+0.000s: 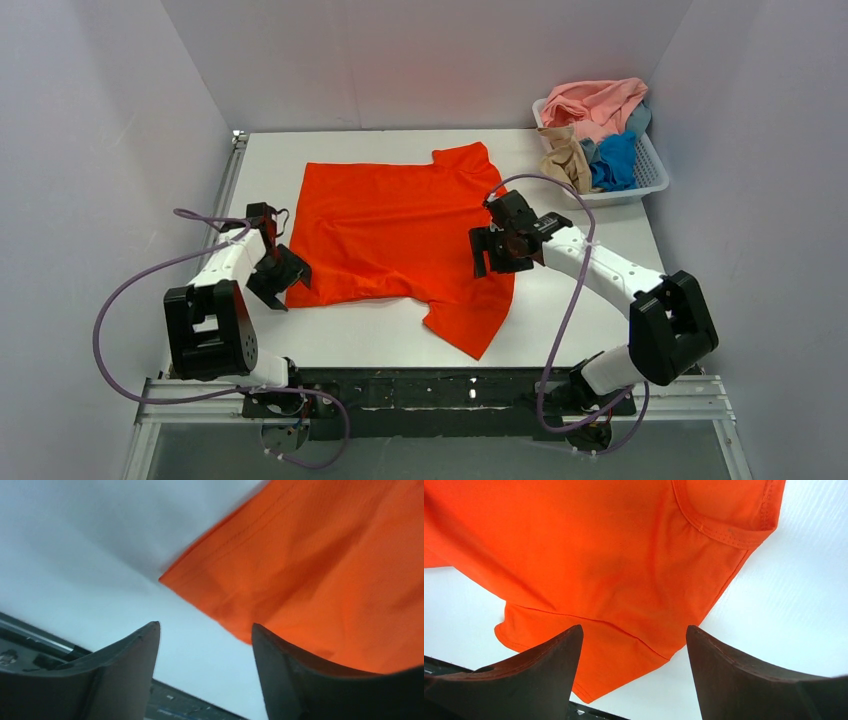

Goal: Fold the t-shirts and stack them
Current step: Flatten out the tshirt, then grab the side of the flattened tshirt closest away from the robot with both arms

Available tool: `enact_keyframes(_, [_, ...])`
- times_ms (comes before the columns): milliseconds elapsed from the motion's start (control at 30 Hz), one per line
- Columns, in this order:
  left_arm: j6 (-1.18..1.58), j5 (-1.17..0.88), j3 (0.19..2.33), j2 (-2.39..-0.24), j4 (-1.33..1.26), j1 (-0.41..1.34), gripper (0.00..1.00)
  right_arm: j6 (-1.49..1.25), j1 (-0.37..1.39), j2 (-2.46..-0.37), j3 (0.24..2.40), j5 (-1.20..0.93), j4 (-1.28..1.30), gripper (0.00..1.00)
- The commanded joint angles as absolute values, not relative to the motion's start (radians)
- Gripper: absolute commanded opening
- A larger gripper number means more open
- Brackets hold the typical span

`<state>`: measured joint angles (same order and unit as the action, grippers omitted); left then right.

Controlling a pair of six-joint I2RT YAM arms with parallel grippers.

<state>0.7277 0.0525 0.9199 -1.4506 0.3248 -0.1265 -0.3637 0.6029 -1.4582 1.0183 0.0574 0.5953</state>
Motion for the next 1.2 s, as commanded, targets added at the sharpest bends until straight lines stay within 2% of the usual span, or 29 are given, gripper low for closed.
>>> enact_keyframes(0, [0.797, 0.077, 0.885, -1.49, 0.281, -0.154, 0.6, -0.376, 0.607, -1.402, 1.007, 0.07, 0.553, 0.83])
enact_keyframes(167, [0.826, 0.081, 0.855, -1.53, 0.268, -0.175, 0.48, -0.377, 0.609, -1.384, 0.994, 0.062, 0.555, 0.83])
enact_keyframes(667, [0.828, 0.1, 0.843, -1.597, 0.285, -0.186, 0.48, -0.375, 0.609, -1.36, 0.966, 0.077, 0.573, 0.83])
enact_keyframes(733, [0.834, 0.087, 0.846, -1.626, 0.272, -0.186, 0.4, -0.376, 0.609, -1.351, 0.966, 0.078, 0.581, 0.82])
enact_keyframes(800, [0.836, 0.089, 0.865, -1.653, 0.278, -0.187, 0.25, -0.377, 0.612, -1.335, 0.959, 0.066, 0.58, 0.82])
enact_keyframes(867, [0.835, 0.098, 0.887, -1.665, 0.302, -0.187, 0.0, -0.362, 0.63, -1.318, 0.954, 0.052, 0.587, 0.81])
enact_keyframes(1000, [0.83, 0.116, 0.908, -1.648, 0.324, -0.187, 0.0, -0.305, 0.76, -1.313, 0.968, 0.073, 0.616, 0.79])
enact_keyframes(1167, [0.807, 0.143, 0.944, -1.647, 0.376, -0.187, 0.0, -0.309, 0.957, -1.394, 1.003, 0.031, 0.681, 0.73])
